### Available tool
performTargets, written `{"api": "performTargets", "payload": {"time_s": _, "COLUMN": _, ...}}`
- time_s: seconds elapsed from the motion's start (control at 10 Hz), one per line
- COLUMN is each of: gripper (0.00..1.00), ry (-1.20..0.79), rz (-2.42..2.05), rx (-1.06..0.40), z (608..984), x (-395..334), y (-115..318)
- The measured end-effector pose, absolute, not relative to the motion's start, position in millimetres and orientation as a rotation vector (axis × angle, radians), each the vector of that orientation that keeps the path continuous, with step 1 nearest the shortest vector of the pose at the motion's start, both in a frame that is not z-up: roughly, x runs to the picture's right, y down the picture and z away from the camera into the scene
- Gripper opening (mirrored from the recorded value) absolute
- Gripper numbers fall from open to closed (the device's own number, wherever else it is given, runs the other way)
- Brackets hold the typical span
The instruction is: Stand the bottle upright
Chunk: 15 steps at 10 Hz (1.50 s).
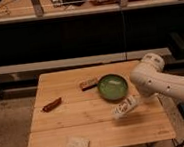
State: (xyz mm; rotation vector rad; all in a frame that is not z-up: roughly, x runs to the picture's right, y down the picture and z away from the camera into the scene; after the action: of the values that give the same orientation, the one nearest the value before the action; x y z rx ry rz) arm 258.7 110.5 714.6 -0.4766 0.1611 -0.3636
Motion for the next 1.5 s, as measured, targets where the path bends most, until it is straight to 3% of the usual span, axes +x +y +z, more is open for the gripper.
{"api": "performTargets", "payload": {"time_s": 1.5, "gripper": 0.33, "ry": 0.046, "rz": -0.390, "rx": -0.487, "z": 714, "x": 232, "y": 102}}
